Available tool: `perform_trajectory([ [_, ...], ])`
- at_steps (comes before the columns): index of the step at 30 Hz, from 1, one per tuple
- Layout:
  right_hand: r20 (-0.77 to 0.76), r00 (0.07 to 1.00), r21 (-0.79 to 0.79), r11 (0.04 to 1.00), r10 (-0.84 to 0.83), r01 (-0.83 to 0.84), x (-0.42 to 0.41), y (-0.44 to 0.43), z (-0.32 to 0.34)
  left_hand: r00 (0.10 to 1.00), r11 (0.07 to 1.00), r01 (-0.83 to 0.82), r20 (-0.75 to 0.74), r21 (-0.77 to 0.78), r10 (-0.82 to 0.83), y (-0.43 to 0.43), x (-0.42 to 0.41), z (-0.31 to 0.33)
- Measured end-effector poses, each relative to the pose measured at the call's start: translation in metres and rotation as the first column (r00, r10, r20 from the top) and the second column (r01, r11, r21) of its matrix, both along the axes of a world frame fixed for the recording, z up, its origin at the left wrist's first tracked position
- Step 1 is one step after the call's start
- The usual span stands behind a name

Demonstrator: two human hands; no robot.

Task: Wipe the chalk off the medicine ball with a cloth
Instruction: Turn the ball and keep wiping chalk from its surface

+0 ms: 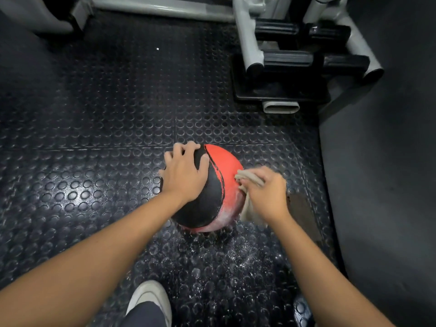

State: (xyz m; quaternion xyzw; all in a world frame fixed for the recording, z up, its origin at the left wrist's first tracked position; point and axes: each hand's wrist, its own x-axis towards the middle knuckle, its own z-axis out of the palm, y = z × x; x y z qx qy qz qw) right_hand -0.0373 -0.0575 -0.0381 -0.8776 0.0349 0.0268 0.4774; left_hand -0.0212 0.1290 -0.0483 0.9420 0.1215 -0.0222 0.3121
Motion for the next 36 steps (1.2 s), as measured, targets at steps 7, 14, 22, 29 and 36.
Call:
perform_trajectory([
  [7,0.013,1.0,-0.028,1.0,-0.003,0.003,0.036,-0.001,-0.001,0.998,0.996,0.05,-0.051,0.076,-0.046,-0.007,0.005,0.0],
  [14,-0.139,0.987,-0.158,0.982,0.085,-0.107,0.084,-0.002,-0.009,0.874,0.883,0.406,0.185,0.235,-0.45,-0.001,-0.013,-0.013],
  [22,-0.014,1.0,-0.275,0.961,0.018,-0.022,0.073,0.006,-0.006,0.911,0.912,0.369,0.127,0.179,-0.393,0.004,0.004,-0.005],
  [29,0.104,0.995,-0.211,0.977,0.011,0.011,0.008,0.014,-0.007,0.968,0.965,0.246,0.032,0.091,-0.25,0.01,0.023,-0.002],
  [36,0.132,0.985,-0.249,0.966,0.11,-0.075,0.075,0.038,-0.001,0.979,0.981,0.188,0.073,0.056,-0.192,0.018,0.015,-0.004],
])
